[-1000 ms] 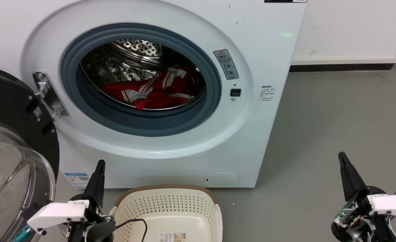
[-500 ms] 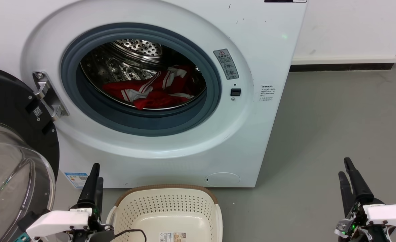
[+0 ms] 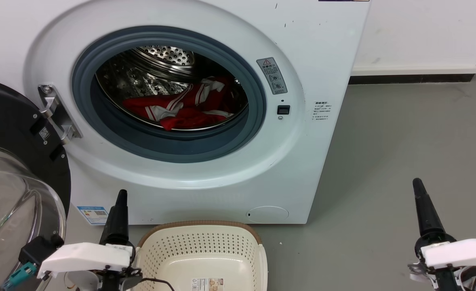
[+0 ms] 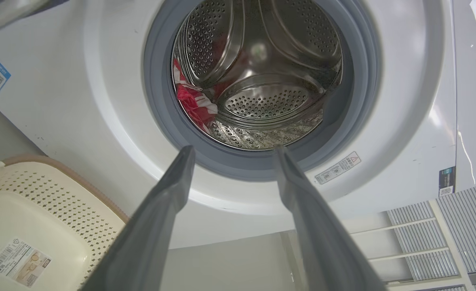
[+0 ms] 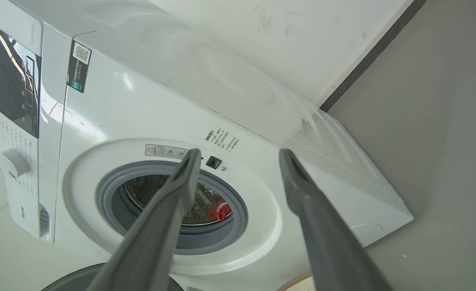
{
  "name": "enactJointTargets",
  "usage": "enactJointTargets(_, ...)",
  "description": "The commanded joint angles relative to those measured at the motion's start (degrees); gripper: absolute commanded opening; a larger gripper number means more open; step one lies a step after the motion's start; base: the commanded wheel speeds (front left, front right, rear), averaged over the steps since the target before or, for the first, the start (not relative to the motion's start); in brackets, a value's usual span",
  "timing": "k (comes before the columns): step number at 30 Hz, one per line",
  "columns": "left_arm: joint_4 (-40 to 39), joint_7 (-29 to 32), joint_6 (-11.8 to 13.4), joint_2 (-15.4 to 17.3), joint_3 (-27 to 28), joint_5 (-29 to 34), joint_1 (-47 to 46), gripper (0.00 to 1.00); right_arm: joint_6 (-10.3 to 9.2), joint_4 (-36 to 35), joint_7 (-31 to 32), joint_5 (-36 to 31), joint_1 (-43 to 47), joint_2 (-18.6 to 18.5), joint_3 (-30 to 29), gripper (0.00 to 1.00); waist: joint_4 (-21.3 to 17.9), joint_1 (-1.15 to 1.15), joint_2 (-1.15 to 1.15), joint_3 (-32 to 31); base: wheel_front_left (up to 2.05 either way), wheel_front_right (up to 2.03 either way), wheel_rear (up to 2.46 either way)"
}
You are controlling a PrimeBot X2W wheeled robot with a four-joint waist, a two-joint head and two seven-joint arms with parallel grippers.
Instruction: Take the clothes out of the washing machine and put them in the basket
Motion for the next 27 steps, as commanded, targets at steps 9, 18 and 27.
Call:
enactJointTargets(9,-3.43,-2.37,3.15,0.92,-2.83,12.05,0.42,1.00,0.00,-3.51,-2.55,-13.53,1.45,-0.26,1.35,1.00,-0.10,0.00,0.00,0.11,0.00,0.00,0.00)
enactJointTargets(18,-5.48,-4.20,5.25,1.98,-4.89,19.03,1.25,1.00,0.00,-5.20,-4.34,-21.78,2.56,-0.26,1.59,1.00,-0.17,0.00,0.00,0.23,0.00,0.00,0.00)
enactJointTargets(27,-7.13,-5.81,5.83,2.31,-5.99,25.02,1.88,1.00,0.00,-6.82,-5.97,-28.38,3.62,-0.27,2.06,1.00,-0.21,0.00,0.00,0.34,0.00,0.00,0.00)
